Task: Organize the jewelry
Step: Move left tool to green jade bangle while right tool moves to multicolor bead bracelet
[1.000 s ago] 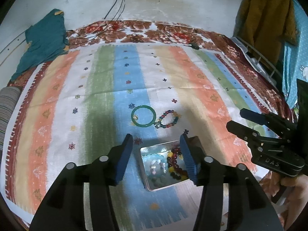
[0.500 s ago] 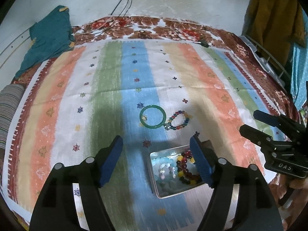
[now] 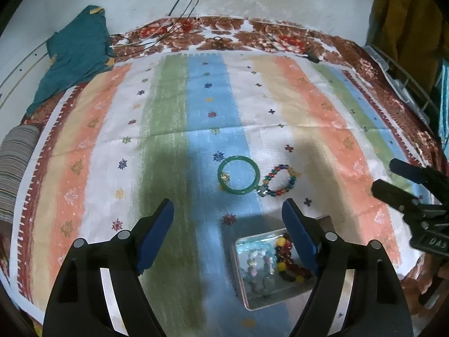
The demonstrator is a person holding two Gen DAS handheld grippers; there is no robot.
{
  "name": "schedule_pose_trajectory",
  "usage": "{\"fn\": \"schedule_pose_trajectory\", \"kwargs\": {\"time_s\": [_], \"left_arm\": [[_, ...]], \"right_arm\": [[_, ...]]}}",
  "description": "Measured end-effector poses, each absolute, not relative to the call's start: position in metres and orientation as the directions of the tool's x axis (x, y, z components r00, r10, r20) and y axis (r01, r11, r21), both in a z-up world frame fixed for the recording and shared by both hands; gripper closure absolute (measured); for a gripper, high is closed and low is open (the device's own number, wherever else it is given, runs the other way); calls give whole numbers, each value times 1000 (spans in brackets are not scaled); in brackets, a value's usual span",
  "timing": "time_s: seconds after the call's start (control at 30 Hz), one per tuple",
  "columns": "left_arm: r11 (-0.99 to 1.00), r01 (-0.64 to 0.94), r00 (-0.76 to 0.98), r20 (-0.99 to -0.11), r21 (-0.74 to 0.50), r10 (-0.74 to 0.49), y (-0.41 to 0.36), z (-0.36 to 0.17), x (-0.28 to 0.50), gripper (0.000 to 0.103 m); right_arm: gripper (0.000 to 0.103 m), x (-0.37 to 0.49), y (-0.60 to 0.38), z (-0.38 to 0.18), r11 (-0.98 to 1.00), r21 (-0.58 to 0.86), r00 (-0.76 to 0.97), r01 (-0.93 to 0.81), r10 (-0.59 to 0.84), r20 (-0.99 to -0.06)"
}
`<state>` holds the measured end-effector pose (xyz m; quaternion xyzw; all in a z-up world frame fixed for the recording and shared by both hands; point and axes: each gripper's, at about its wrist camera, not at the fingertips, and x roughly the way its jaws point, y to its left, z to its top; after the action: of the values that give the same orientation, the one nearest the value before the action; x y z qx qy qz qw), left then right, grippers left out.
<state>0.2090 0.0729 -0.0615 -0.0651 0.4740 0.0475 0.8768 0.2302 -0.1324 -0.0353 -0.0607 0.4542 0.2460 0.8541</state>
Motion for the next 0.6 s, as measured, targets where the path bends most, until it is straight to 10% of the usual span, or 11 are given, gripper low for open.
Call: {"fn": "schedule_pose_trajectory", "kwargs": {"time_s": [0.6], "left_arm": [[985, -172, 472, -880, -32, 54, 84, -99, 247, 24]], "right_arm": [[26, 262, -109, -75, 875, 59, 409, -480, 283, -868]]}}
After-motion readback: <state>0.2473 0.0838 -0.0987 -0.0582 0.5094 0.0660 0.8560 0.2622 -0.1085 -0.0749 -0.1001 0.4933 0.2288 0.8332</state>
